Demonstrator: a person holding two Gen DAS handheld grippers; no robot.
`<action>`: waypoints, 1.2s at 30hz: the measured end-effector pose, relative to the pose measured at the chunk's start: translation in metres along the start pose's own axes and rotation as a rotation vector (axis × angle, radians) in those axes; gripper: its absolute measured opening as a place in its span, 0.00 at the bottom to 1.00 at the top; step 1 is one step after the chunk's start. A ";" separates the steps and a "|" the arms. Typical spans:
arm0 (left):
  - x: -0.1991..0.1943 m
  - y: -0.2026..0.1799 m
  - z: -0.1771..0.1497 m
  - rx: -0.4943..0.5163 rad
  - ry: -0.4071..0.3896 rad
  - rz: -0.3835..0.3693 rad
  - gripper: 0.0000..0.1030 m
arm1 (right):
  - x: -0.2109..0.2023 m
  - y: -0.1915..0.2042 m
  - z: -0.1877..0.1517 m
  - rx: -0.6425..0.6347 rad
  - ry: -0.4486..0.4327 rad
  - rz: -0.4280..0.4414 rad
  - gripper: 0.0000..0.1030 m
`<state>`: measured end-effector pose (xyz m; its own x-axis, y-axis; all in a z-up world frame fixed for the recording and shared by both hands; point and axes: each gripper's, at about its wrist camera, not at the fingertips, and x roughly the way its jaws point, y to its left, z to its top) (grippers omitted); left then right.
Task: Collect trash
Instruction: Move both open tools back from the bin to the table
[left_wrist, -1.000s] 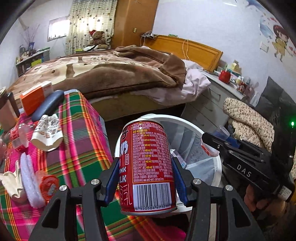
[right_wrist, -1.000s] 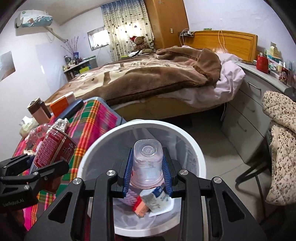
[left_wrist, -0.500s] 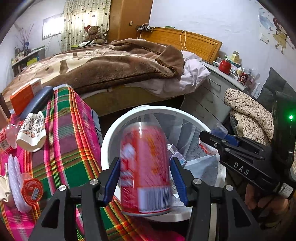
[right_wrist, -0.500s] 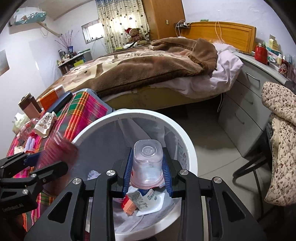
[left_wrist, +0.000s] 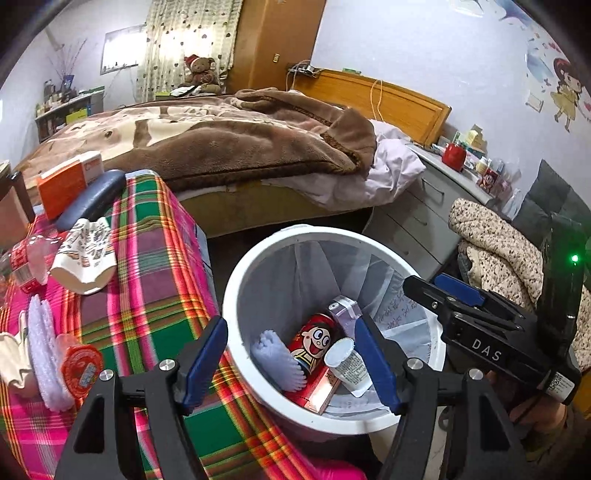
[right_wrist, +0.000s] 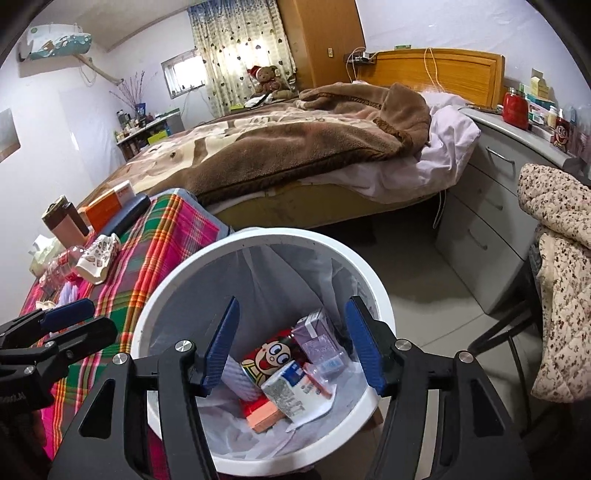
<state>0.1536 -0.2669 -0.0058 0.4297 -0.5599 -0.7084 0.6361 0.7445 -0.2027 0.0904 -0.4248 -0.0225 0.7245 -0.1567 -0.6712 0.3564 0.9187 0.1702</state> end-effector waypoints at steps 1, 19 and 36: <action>-0.004 0.002 -0.001 -0.001 -0.009 0.012 0.69 | -0.002 0.001 0.000 -0.001 -0.007 0.002 0.60; -0.073 0.060 -0.013 -0.088 -0.126 0.145 0.69 | -0.015 0.056 0.001 -0.056 -0.078 0.092 0.60; -0.117 0.158 -0.047 -0.276 -0.166 0.315 0.69 | -0.002 0.130 -0.009 -0.157 -0.038 0.217 0.60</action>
<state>0.1738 -0.0662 0.0137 0.6863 -0.3243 -0.6510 0.2727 0.9445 -0.1831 0.1300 -0.3017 -0.0055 0.7965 0.0397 -0.6033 0.0964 0.9767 0.1916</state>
